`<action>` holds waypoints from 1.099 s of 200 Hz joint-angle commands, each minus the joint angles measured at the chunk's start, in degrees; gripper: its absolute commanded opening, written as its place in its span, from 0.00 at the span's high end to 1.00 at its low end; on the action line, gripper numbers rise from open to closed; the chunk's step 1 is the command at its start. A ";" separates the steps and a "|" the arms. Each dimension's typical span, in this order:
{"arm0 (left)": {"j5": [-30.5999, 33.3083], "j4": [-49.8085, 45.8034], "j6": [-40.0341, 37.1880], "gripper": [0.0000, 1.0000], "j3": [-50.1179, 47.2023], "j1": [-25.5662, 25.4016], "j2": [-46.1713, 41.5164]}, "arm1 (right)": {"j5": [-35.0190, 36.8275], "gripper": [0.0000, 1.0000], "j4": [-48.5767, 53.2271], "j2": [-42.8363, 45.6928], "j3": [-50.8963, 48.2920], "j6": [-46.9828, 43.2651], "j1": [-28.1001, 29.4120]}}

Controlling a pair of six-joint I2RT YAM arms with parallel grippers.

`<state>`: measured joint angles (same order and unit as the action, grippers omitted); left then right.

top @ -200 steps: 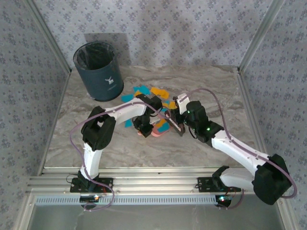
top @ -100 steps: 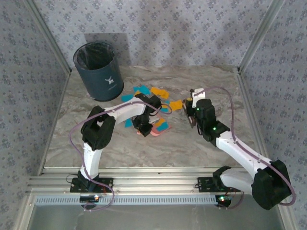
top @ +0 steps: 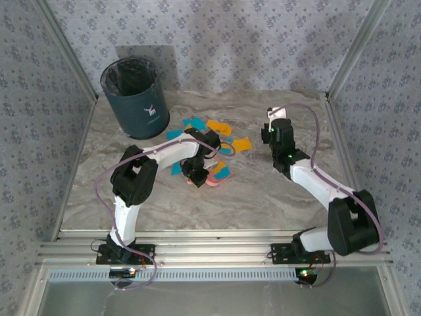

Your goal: Sweep away the paper scraps from the table

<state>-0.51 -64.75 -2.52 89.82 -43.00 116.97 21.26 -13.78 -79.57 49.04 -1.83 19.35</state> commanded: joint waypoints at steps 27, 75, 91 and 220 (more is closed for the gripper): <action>1.59 -2.95 0.68 1.00 -0.18 1.23 -1.39 | -3.25 1.00 -1.93 -6.26 6.48 -4.03 1.06; 1.14 -3.10 0.83 1.00 -0.09 1.45 -1.31 | -10.76 1.00 -0.11 -9.01 8.17 -7.78 4.73; 1.05 -3.09 0.78 1.00 -0.08 1.51 -1.26 | -13.64 1.00 0.71 -8.87 7.92 -8.02 5.37; 0.49 -3.44 1.07 1.00 0.41 1.63 -0.61 | -21.50 1.00 10.75 -2.73 4.29 -9.17 12.20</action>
<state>-0.58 -64.77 -2.35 89.82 -41.98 116.97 1.61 -8.38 -83.96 54.46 -11.70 30.17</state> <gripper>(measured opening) 0.277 0.251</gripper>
